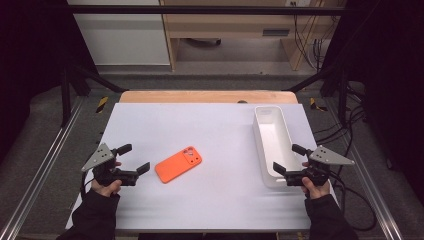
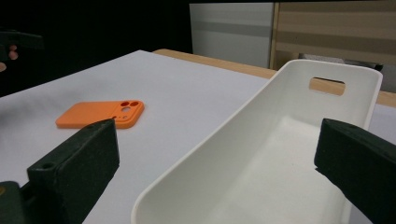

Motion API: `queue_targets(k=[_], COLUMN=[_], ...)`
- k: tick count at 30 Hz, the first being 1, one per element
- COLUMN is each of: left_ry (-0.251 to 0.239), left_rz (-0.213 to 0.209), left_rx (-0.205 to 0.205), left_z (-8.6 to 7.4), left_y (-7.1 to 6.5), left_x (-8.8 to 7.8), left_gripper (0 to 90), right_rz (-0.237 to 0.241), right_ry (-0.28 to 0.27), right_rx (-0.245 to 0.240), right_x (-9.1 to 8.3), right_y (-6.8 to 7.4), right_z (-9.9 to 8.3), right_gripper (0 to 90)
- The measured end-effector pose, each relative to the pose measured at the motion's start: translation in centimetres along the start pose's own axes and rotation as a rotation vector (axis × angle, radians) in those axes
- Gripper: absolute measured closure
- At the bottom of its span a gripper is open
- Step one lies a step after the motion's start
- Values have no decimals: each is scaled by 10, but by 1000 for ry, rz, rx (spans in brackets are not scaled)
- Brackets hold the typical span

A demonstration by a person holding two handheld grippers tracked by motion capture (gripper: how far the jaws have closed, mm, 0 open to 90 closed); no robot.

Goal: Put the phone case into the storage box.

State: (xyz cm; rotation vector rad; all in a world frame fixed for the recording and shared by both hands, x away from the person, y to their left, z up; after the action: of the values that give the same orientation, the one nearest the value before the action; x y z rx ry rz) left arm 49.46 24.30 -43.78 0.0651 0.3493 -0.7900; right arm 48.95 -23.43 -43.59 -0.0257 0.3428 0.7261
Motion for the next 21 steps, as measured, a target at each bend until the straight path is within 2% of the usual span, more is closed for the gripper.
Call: queue_targets(k=[15, 21], left_ry=[10, 44], left_rz=[4, 7], left_rx=[-1, 2], left_z=[2, 2], left_y=[-1, -4], left_x=[2, 8], left_gripper=[0, 0], right_rz=[0, 1], right_ry=[-10, -10], right_rx=[-8, -8], right_x=[-2, -2], right_y=[0, 0], right_z=[1, 1], right_gripper=[6, 6])
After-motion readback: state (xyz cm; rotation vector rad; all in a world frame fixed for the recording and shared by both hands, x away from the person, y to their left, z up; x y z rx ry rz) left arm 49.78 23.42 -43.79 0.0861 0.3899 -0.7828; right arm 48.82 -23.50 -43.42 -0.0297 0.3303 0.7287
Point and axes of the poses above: each handheld gripper's, and its own axes: x roughly forward along the jaws, z roughly out of its top, y roughly to its left, the point moved 7 cm from there along x, roughly forward along the jaws, and after that the axes turned 4 degrees about y, right-handed, at the moved point
